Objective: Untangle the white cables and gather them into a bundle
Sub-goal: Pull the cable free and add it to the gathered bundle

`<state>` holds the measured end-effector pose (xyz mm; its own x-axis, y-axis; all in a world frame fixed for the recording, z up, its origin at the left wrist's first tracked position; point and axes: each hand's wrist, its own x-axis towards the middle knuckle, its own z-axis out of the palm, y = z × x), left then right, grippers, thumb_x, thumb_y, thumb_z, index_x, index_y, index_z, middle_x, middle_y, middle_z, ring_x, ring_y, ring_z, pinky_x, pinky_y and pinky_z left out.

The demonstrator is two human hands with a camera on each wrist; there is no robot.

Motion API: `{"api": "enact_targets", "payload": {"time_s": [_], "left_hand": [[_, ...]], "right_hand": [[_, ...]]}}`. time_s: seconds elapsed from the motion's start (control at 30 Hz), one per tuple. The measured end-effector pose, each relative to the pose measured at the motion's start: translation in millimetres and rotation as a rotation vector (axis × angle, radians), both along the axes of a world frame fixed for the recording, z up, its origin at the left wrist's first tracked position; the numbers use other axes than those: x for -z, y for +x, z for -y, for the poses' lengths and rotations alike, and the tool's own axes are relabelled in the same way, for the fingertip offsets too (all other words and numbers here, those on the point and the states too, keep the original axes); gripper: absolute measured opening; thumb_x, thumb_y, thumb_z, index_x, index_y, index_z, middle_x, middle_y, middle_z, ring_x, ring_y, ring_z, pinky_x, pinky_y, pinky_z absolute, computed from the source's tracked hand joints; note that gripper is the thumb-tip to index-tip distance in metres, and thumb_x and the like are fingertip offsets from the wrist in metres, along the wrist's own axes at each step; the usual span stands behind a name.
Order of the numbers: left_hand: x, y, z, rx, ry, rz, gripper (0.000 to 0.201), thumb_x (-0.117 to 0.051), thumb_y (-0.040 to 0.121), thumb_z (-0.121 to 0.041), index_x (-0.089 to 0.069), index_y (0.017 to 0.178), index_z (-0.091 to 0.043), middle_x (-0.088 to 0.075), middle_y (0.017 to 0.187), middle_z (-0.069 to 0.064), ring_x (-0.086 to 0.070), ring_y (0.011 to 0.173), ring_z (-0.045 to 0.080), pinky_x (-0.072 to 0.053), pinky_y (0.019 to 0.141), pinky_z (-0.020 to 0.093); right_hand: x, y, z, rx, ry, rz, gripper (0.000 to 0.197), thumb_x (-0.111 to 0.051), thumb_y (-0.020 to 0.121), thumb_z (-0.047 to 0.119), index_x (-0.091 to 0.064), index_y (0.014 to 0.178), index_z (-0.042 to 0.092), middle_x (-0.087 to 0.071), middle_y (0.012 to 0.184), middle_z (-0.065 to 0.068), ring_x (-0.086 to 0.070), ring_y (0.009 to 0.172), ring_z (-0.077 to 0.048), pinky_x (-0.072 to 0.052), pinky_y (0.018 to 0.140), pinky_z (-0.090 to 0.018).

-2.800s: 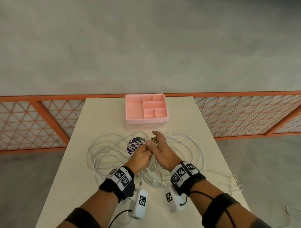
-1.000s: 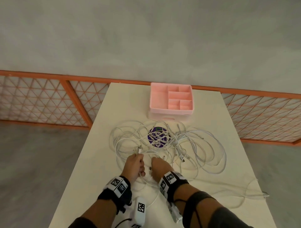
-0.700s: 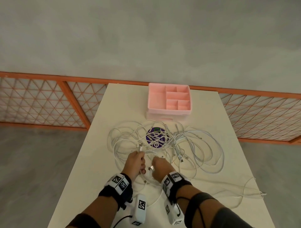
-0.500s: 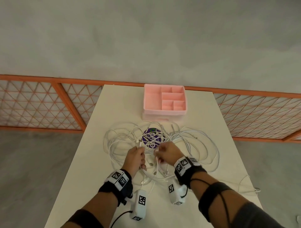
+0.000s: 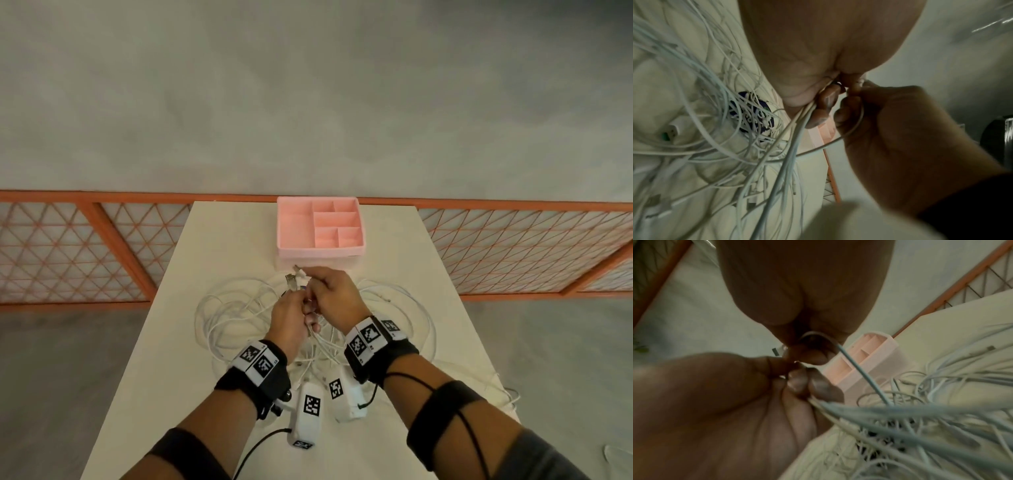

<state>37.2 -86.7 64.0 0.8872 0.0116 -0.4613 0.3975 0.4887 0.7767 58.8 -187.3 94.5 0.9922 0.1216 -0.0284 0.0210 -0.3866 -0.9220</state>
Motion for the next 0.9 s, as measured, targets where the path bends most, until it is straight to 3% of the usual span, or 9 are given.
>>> {"api": "enact_targets", "payload": {"time_s": [0.07,0.17,0.33,0.47,0.5,0.6,0.73,0.83,0.9], "left_hand": [[-2.1,0.0,0.4,0.007,-0.029,0.017,0.026,-0.038,0.099,-0.011,-0.048,0.076,-0.009,-0.032,0.056,0.002,-0.03,0.044,0.014,-0.031,0.043,0.027],[-0.3,-2.8,0.1,0.057,-0.01,0.041,0.031,-0.034,0.104,-0.02,-0.058,0.096,-0.001,-0.034,0.056,0.001,-0.032,0.046,0.014,-0.029,0.046,0.029],[7.0,-5.7,1.9,0.089,0.111,0.071,0.031,-0.042,0.106,-0.026,-0.058,0.111,-0.001,-0.045,0.065,0.006,-0.038,0.049,0.014,-0.032,0.046,0.029],[8.6,-7.0,0.9,0.027,0.21,0.061,0.031,-0.043,0.107,-0.027,-0.059,0.099,-0.002,-0.057,0.062,0.003,-0.045,0.05,0.015,-0.033,0.045,0.028],[9.1,-6.3,-0.5,-0.009,0.225,0.052,0.032,-0.042,0.107,-0.029,-0.06,0.095,-0.005,-0.054,0.06,0.003,-0.044,0.051,0.016,-0.033,0.044,0.027],[7.1,0.9,-7.6,-0.144,0.197,0.014,0.031,-0.04,0.107,-0.021,-0.05,0.08,-0.01,-0.041,0.048,-0.004,-0.04,0.044,0.015,-0.03,0.041,0.025],[-6.9,12.0,-22.2,-0.264,0.057,0.019,0.03,-0.041,0.107,-0.022,-0.047,0.078,-0.017,-0.043,0.058,-0.003,-0.039,0.049,0.012,-0.03,0.042,0.025],[-13.9,15.3,-33.0,-0.313,-0.024,0.062,0.029,-0.039,0.108,-0.026,-0.048,0.082,-0.017,-0.049,0.062,-0.001,-0.052,0.054,0.016,-0.039,0.052,0.029],[-18.7,16.2,-40.4,-0.329,-0.114,0.099,0.033,-0.038,0.108,-0.029,-0.045,0.079,-0.016,-0.043,0.055,-0.002,-0.046,0.045,0.015,-0.045,0.057,0.033]], "right_hand": [[2.6,-9.6,-0.6,0.041,0.008,-0.014,0.019,-0.052,0.096,0.007,-0.07,0.102,0.012,-0.066,0.063,0.001,-0.061,0.051,-0.01,-0.051,0.054,-0.026],[5.3,-19.8,-2.3,0.105,0.09,-0.052,0.011,-0.057,0.095,0.009,-0.063,0.086,0.006,-0.065,0.06,-0.013,-0.058,0.043,-0.022,-0.049,0.041,-0.034],[10.7,-23.2,-0.4,0.118,-0.031,0.004,0.018,-0.059,0.094,0.015,-0.055,0.078,0.008,-0.065,0.055,-0.009,-0.058,0.042,-0.02,-0.048,0.04,-0.031],[19.1,-23.7,3.5,0.031,-0.062,-0.006,0.007,-0.061,0.092,0.016,-0.059,0.085,0.015,-0.061,0.057,0.002,-0.057,0.046,-0.011,-0.051,0.049,-0.029],[20.8,-23.6,4.2,-0.015,-0.059,0.004,0.005,-0.061,0.092,0.015,-0.062,0.089,0.019,-0.059,0.057,0.004,-0.055,0.048,-0.01,-0.051,0.053,-0.031],[28.1,-25.7,5.0,-0.146,-0.09,0.051,0.022,-0.059,0.09,0.011,-0.067,0.099,0.031,-0.057,0.058,0.009,-0.054,0.054,-0.008,-0.052,0.062,-0.033],[48.6,-31.3,15.9,-0.112,-0.185,0.059,0.013,-0.059,0.091,0.02,-0.058,0.082,0.03,-0.06,0.063,0.008,-0.059,0.06,-0.016,-0.054,0.064,-0.039],[63.0,-32.0,35.3,-0.073,-0.297,-0.019,0.016,-0.059,0.094,0.024,-0.056,0.079,0.025,-0.059,0.065,0.009,-0.055,0.06,-0.007,-0.046,0.061,-0.027],[76.7,-31.9,54.5,-0.031,-0.421,-0.095,0.026,-0.058,0.094,0.024,-0.05,0.07,0.028,-0.055,0.065,0.01,-0.052,0.061,-0.009,-0.04,0.061,-0.025]]}}
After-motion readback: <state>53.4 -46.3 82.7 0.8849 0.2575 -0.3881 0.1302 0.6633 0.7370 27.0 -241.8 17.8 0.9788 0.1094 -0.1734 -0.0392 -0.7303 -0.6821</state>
